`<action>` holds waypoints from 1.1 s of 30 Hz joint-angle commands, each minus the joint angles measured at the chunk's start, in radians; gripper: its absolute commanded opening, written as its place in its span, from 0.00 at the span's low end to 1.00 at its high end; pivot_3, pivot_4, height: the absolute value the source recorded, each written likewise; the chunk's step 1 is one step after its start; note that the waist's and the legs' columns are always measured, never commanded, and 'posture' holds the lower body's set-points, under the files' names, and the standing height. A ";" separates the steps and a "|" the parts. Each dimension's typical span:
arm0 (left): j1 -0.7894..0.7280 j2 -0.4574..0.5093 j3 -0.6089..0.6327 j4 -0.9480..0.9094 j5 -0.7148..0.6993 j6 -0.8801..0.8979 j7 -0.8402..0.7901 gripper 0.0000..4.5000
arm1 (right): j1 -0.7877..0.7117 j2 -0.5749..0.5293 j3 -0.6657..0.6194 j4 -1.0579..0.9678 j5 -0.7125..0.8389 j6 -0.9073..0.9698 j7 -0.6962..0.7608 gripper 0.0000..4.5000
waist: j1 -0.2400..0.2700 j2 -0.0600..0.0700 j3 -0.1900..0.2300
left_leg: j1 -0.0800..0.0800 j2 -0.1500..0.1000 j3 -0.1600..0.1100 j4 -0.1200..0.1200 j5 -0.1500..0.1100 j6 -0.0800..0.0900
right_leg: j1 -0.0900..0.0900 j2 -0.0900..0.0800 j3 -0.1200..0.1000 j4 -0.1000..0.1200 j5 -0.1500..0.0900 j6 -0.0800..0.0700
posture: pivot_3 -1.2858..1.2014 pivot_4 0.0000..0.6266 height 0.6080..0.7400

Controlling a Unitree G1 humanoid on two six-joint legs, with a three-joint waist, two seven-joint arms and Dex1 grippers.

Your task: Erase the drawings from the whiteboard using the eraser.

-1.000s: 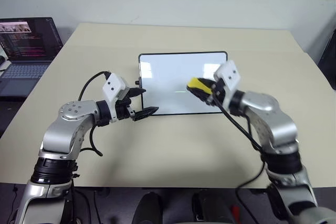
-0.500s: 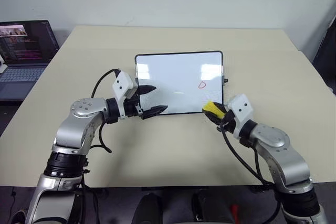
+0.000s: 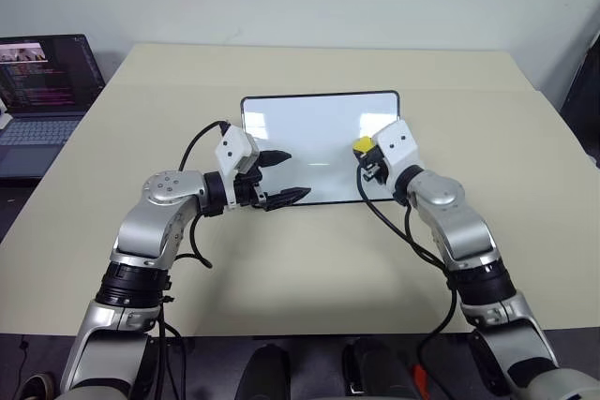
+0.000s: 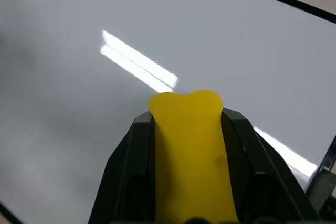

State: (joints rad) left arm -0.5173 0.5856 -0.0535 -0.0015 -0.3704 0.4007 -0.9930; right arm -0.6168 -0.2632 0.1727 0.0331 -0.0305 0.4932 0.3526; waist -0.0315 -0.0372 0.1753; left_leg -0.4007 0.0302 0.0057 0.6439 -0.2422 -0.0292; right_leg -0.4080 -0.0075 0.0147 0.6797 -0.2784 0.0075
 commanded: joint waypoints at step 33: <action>-0.004 0.030 0.020 -0.035 -0.004 0.001 -0.015 1.00 | -0.088 -0.018 -0.014 0.175 -0.082 -0.140 -0.063 0.29 | -0.001 -0.001 -0.001 | 0.004 0.001 0.001 0.002 0.006 0.004 | 0.003 0.001 0.001 0.001 0.005 0.003 | 0.52 0.24 1.00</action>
State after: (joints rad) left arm -0.5199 0.6031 -0.0598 -0.0062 -0.3700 0.4074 -1.0124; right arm -0.6921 -0.2790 0.1894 0.1960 -0.0988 0.3734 0.3178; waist -0.0324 -0.0381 0.1745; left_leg -0.3970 0.0311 0.0068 0.6454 -0.2366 -0.0248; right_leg -0.4056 -0.0066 0.0161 0.6805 -0.2739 0.0104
